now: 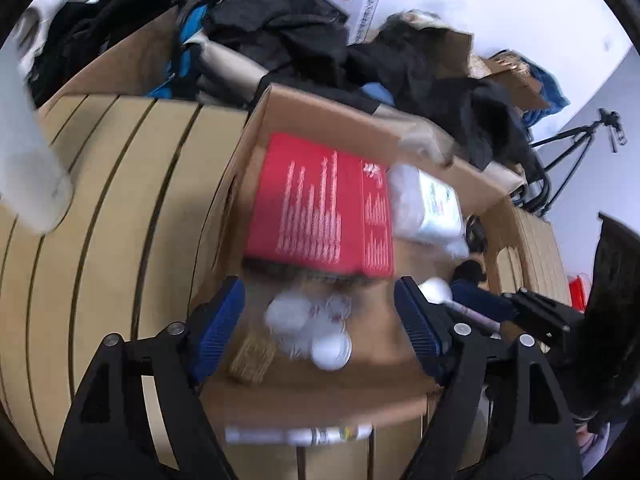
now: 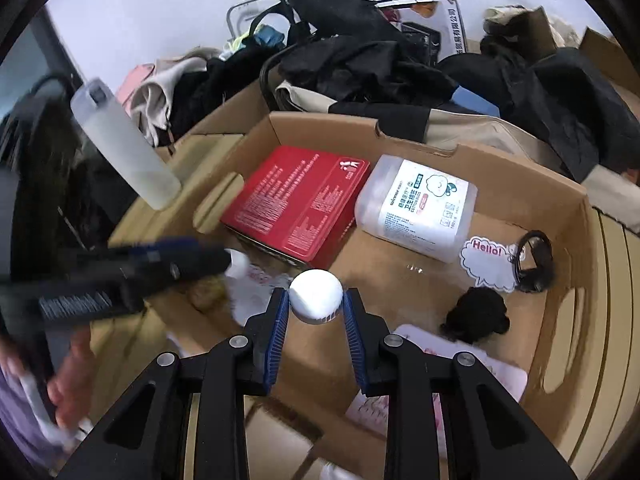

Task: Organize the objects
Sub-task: 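Carry both white caps into the tray and open both tools, then withdraw both tools from the tray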

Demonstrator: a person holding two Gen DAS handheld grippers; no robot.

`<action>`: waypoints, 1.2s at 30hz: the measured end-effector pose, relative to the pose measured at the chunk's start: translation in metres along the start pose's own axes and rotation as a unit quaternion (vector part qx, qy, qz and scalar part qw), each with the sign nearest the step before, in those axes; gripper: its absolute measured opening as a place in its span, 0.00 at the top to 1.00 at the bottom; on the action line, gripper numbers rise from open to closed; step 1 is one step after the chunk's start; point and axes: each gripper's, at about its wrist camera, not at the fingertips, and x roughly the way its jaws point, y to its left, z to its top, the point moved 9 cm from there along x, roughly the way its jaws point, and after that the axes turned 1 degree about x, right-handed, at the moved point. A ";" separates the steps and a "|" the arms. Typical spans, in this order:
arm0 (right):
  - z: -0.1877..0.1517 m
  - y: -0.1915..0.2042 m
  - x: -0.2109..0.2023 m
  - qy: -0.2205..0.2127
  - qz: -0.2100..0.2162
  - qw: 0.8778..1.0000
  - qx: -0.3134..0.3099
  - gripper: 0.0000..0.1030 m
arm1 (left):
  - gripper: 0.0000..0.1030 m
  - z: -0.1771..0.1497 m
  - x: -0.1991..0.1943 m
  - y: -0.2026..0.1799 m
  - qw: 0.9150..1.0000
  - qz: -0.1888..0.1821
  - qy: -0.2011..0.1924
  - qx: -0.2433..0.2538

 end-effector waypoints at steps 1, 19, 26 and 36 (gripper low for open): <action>0.000 -0.004 0.004 0.000 -0.014 1.000 -0.003 0.57 | 0.28 0.005 0.002 0.000 1.000 -0.003 -0.004 0.008; -0.009 -0.052 0.005 -0.016 0.020 0.998 0.050 0.20 | 0.03 -0.002 0.013 -0.006 0.989 0.103 -0.036 0.103; -0.011 -0.038 -0.031 -0.033 -0.017 0.999 0.008 0.20 | 0.01 -0.024 -0.027 -0.030 0.990 0.081 -0.036 0.112; -0.078 -0.016 -0.228 -0.148 -0.071 0.986 -0.019 0.16 | 0.01 -0.128 -0.208 -0.031 0.966 0.171 -0.129 0.147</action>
